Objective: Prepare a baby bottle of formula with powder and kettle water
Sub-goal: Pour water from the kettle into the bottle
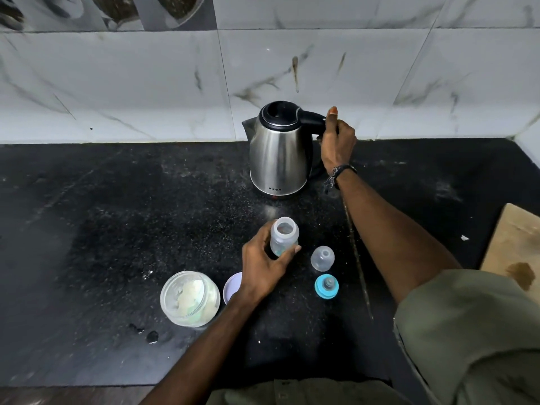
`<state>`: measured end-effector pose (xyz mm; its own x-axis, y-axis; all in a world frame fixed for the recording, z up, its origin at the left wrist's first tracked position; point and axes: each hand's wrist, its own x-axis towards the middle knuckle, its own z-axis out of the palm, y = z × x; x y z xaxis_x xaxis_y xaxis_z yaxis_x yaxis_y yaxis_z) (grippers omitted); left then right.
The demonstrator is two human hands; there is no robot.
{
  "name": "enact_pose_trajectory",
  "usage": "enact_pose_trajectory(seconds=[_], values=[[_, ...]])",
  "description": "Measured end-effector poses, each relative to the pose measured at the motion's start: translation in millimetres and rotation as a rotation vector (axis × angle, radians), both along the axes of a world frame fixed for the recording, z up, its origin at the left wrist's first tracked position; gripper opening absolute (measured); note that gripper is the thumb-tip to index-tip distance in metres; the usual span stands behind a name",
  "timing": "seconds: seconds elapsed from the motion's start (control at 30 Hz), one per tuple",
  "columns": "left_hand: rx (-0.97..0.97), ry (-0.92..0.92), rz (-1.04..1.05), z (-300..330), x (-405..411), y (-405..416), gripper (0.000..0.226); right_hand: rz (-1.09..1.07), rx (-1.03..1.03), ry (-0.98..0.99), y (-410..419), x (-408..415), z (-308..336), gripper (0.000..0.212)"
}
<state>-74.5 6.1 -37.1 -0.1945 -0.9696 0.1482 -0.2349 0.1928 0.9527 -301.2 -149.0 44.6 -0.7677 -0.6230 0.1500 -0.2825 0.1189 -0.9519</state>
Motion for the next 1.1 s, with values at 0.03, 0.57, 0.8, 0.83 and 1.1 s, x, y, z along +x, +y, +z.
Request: enact_pose_trajectory(seconds=[0.03,0.57,0.8,0.83,1.1], values=[[0.002,0.003,0.001,0.0,-0.3,-1.5,0.055,-0.004,-0.011,-0.016,-2.5,-1.1,-1.1,0.072],[-0.02,0.033,0.022,4.1,5.5,-10.8,0.053,-0.233,0.064,0.036,-2.4,8.5,9.2,0.043],[-0.073,0.052,-0.003,12.4,7.3,-2.5,0.053,-0.288,0.009,-0.056,25.9,11.5,8.0,0.05],[-0.083,0.056,-0.01,14.2,8.0,-0.2,0.053,-0.288,-0.006,-0.071,31.4,10.7,8.2,0.048],[-0.124,0.074,-0.083,20.7,16.6,22.8,0.054,-0.24,-0.144,-0.111,79.3,-1.1,44.7,0.052]])
